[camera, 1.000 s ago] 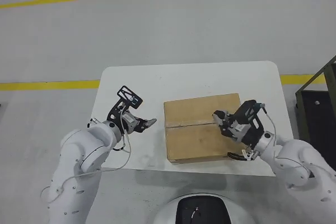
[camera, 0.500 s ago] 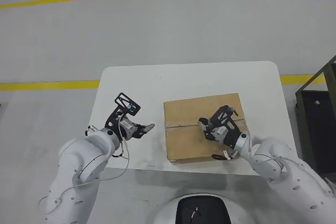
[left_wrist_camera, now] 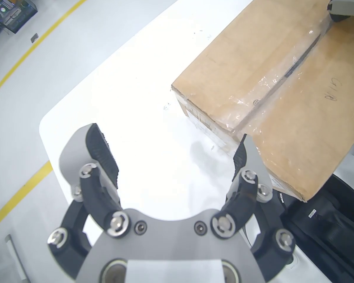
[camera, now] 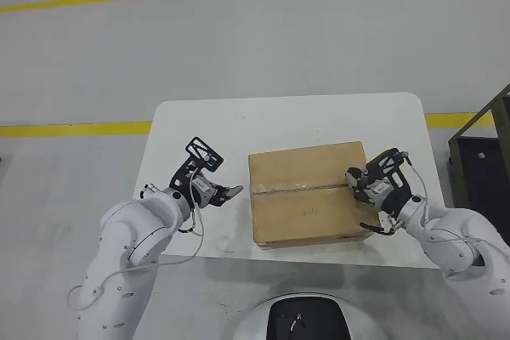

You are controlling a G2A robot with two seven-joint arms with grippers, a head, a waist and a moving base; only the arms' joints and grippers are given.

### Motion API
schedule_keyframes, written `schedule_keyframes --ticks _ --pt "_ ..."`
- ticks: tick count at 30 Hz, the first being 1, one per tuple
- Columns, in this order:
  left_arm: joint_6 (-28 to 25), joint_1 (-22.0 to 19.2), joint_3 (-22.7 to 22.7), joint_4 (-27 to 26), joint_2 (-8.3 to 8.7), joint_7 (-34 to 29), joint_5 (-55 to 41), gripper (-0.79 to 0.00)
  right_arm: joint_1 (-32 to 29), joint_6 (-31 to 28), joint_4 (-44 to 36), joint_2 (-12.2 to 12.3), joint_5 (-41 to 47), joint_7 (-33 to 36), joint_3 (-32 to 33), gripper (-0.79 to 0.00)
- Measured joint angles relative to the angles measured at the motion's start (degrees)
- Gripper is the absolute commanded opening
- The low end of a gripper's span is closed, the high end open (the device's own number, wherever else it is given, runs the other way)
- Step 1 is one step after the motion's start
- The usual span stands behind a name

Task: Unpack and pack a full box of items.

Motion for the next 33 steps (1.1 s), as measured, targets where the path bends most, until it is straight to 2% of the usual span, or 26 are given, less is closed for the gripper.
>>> schedule_keyframes --ticks 4,18,24,29,33 --pt "0.2 -0.6 0.6 0.9 -0.03 0.4 0.0 0.000 -1.3 -0.7 0.3 0.3 -2.0 2.0 1.3 -0.785" --pt "0.1 -1.9 0.8 2.1 0.18 0.6 0.5 0.000 -3.1 0.4 -2.2 0.6 0.7 -1.3 5.5 -0.785" --pt "1.4 -1.4 -1.5 0.6 0.64 -0.6 2.9 0.000 1.5 -1.7 -5.1 -0.1 3.7 -2.3 0.3 -0.785" --pt "3.1 0.3 -4.3 -0.6 1.09 -1.5 4.5 0.000 7.3 -2.2 -3.2 -1.0 3.1 -2.7 -6.8 -0.785" --pt "3.9 1.9 -5.7 -1.1 1.31 -1.4 4.4 0.000 8.1 -1.2 -2.4 -0.9 1.8 -1.9 -6.1 -0.785"
